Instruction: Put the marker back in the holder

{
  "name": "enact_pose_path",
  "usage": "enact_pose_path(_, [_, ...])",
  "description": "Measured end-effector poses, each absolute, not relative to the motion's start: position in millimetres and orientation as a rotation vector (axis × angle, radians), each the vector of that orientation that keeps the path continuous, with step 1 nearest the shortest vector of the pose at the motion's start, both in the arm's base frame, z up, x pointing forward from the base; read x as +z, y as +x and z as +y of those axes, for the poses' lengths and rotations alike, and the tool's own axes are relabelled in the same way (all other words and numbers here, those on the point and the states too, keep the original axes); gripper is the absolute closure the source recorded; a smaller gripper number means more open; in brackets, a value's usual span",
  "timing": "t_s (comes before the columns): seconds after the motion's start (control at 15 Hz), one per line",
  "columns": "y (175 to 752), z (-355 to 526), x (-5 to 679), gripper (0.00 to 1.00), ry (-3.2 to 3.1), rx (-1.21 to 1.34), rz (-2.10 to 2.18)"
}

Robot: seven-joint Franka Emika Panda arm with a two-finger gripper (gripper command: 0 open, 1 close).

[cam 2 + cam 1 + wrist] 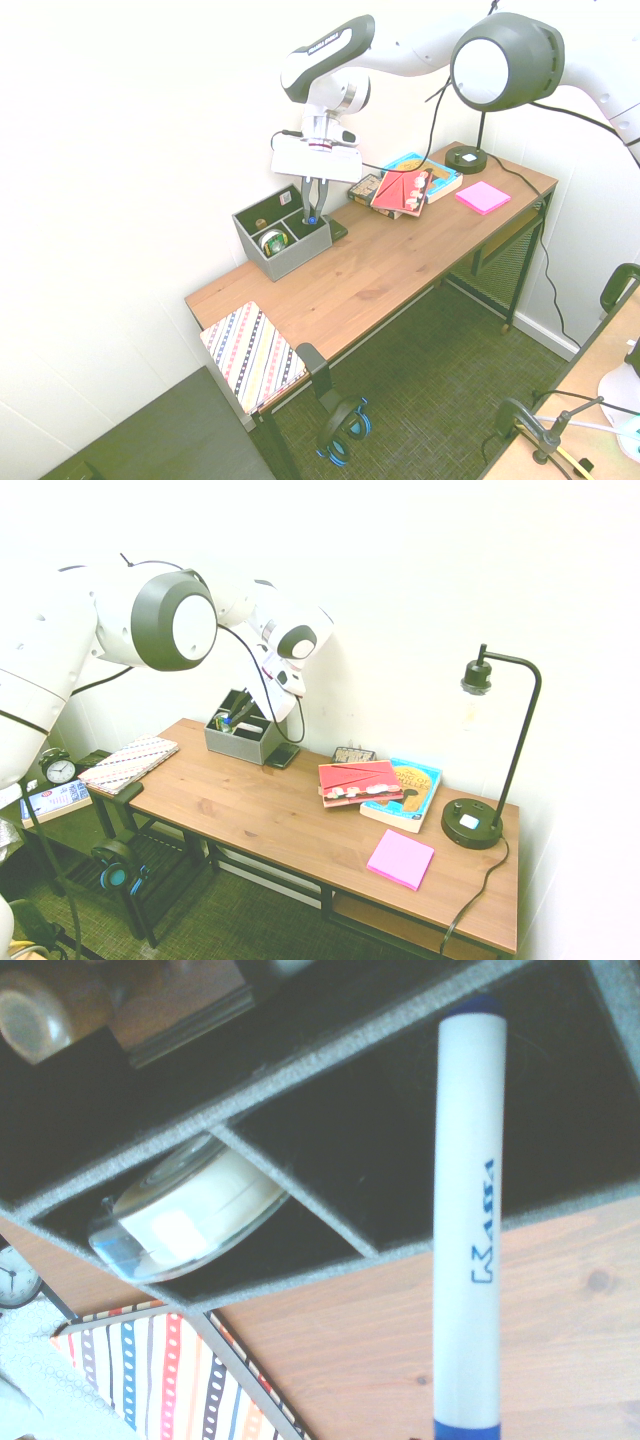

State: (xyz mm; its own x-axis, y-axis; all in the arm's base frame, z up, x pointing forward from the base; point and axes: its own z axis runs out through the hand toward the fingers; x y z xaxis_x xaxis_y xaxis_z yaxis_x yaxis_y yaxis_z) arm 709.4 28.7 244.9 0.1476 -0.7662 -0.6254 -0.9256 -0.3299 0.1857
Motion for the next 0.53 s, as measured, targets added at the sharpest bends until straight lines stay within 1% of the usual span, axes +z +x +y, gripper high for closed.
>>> enact_pose_path(0.27, [710.6,19.3,240.2,0.0,-2.169,0.958,1.662])
enact_pose_path(0.53, [713.9,19.5,253.2,0.0,-2.171,0.932,1.638])
